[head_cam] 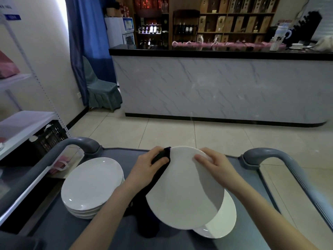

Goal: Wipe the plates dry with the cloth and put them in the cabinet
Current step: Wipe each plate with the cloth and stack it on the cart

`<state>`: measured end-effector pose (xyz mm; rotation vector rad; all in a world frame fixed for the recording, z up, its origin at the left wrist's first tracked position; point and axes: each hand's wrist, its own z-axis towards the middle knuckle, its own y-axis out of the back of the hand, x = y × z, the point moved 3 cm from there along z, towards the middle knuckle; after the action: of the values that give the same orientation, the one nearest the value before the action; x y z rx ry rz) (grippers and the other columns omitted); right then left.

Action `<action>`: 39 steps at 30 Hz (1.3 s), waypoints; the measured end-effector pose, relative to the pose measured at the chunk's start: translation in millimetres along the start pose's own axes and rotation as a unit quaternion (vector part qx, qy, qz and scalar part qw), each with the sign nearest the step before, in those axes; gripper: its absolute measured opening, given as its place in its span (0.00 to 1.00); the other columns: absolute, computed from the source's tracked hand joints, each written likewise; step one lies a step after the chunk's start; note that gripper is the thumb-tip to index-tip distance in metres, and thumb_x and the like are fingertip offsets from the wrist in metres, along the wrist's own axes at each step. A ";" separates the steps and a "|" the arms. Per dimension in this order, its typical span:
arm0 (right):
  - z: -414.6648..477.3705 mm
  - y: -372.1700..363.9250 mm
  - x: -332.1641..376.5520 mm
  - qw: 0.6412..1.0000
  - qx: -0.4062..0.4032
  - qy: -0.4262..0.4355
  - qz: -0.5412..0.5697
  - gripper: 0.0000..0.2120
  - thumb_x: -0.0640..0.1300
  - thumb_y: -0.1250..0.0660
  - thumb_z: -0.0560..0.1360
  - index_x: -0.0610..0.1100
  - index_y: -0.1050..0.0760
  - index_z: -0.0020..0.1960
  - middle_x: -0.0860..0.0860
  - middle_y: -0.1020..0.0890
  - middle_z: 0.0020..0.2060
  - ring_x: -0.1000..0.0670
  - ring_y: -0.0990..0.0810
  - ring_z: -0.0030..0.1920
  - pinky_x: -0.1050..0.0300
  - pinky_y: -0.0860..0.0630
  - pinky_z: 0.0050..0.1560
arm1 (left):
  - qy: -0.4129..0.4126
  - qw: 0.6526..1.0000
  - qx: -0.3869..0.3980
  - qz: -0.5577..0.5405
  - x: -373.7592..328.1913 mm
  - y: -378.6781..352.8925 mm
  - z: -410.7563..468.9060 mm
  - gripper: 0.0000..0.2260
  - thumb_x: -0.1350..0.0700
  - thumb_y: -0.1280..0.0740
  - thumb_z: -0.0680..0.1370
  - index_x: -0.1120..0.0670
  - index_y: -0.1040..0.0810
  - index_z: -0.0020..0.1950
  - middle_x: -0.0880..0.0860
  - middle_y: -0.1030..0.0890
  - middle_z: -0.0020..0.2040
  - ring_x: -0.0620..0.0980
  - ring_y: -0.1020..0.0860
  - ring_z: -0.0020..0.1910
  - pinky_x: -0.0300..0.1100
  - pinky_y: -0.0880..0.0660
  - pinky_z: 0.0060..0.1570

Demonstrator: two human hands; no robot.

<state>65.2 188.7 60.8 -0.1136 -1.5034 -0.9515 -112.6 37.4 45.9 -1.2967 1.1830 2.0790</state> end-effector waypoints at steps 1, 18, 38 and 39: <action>-1.6 -2.2 -2.8 1.000 -0.021 -0.002 0.016 0.06 0.50 0.34 0.80 0.55 0.19 0.48 0.59 0.17 0.41 0.58 0.20 0.44 0.60 0.26 0.45 | 0.004 1.000 0.000 0.001 0.8 -1.1 0.2 0.03 0.54 0.32 0.79 0.45 0.22 0.51 0.42 0.18 0.43 0.40 0.22 0.43 0.33 0.28 0.44; -20.0 -18.7 -3.1 0.969 -0.211 -0.024 0.126 0.07 0.51 0.35 0.79 0.57 0.23 0.42 0.60 0.19 0.36 0.62 0.23 0.34 0.72 0.30 0.34 | 0.049 0.974 -0.155 -0.157 26.7 0.0 -12.4 0.08 0.53 0.31 0.78 0.39 0.23 0.51 0.41 0.16 0.48 0.40 0.19 0.48 0.34 0.25 0.46; -25.6 -43.8 -16.7 0.938 -0.258 -0.129 0.194 0.05 0.48 0.36 0.80 0.54 0.23 0.47 0.60 0.18 0.40 0.59 0.20 0.39 0.57 0.27 0.40 | 0.144 0.931 -0.226 -0.247 41.6 -18.7 -27.5 0.10 0.55 0.34 0.81 0.45 0.22 0.61 0.42 0.17 0.55 0.43 0.20 0.57 0.43 0.24 0.57; -21.3 -34.9 -18.6 0.955 -0.212 -0.117 0.170 0.03 0.47 0.33 0.79 0.54 0.22 0.47 0.60 0.17 0.41 0.57 0.19 0.40 0.59 0.26 0.40 | 0.120 0.943 -0.215 -0.223 39.7 -12.0 -25.0 0.09 0.56 0.34 0.81 0.44 0.22 0.59 0.41 0.17 0.53 0.40 0.20 0.55 0.37 0.24 0.54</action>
<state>65.2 161.6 25.0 -0.7952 -1.4092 -0.9865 -110.2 20.0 0.8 -1.8576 0.4469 1.9266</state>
